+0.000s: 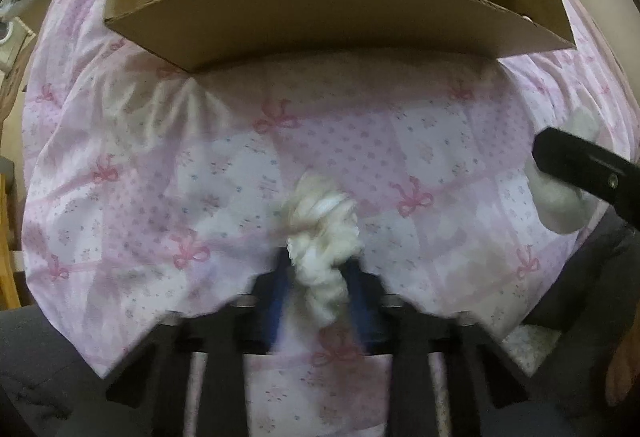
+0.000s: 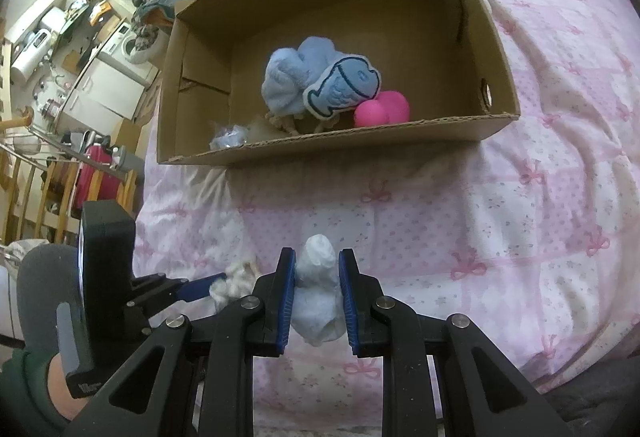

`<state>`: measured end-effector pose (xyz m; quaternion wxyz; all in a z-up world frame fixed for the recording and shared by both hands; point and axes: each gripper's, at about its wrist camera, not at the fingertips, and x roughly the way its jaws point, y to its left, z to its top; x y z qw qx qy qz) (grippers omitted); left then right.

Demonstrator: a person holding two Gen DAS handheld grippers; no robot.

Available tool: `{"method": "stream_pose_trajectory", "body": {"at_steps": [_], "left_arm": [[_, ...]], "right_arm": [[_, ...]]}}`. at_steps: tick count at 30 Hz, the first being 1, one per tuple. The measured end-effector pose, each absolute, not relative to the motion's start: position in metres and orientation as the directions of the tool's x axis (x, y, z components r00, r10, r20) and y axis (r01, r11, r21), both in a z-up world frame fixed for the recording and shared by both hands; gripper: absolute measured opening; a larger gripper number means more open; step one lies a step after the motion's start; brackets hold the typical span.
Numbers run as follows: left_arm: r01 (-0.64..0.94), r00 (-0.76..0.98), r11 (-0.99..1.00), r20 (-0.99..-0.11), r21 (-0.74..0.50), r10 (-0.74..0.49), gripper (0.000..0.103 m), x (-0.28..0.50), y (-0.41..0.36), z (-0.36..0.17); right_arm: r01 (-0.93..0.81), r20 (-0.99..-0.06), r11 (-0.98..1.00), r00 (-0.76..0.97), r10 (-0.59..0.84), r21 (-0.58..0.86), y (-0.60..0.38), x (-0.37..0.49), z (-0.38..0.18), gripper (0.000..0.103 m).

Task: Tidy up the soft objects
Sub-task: 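Grasp the white sock with the right gripper while the left grasps the cream scrunchie, then carry the cream scrunchie and white sock into the box with both grippers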

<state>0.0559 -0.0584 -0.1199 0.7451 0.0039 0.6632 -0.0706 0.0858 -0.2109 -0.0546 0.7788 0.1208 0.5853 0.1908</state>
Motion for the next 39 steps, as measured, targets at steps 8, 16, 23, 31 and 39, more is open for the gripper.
{"method": "stream_pose_trajectory", "body": {"at_steps": [8, 16, 23, 31, 39], "left_arm": [[0.069, 0.158, 0.994, -0.983, -0.083, -0.093, 0.01, 0.062, -0.043, -0.107], [-0.011, 0.223, 0.997, -0.972, -0.072, -0.068, 0.01, 0.062, -0.02, -0.089], [-0.064, 0.324, 0.996, -0.945, -0.07, -0.045, 0.01, 0.058, -0.006, -0.065], [-0.047, 0.496, 0.998, -0.868, -0.052, -0.022, 0.01, 0.065, -0.001, 0.001], [-0.028, 0.56, 0.992, -0.824, -0.125, -0.088, 0.01, 0.096, 0.002, 0.033]], "right_arm": [[-0.165, -0.87, 0.902, 0.242, 0.43, 0.4, -0.209, 0.085, -0.055, 0.024], [-0.16, -0.871, 0.905, 0.25, 0.423, 0.394, -0.209, 0.085, -0.054, 0.024], [-0.171, -0.858, 0.901, 0.276, 0.433, 0.4, -0.208, 0.084, -0.047, 0.024], [-0.185, -0.785, 0.864, 0.363, 0.503, 0.468, -0.219, 0.083, -0.017, 0.024], [-0.144, -0.664, 0.81, 0.502, 0.554, 0.568, -0.256, 0.104, 0.028, 0.024]]}}
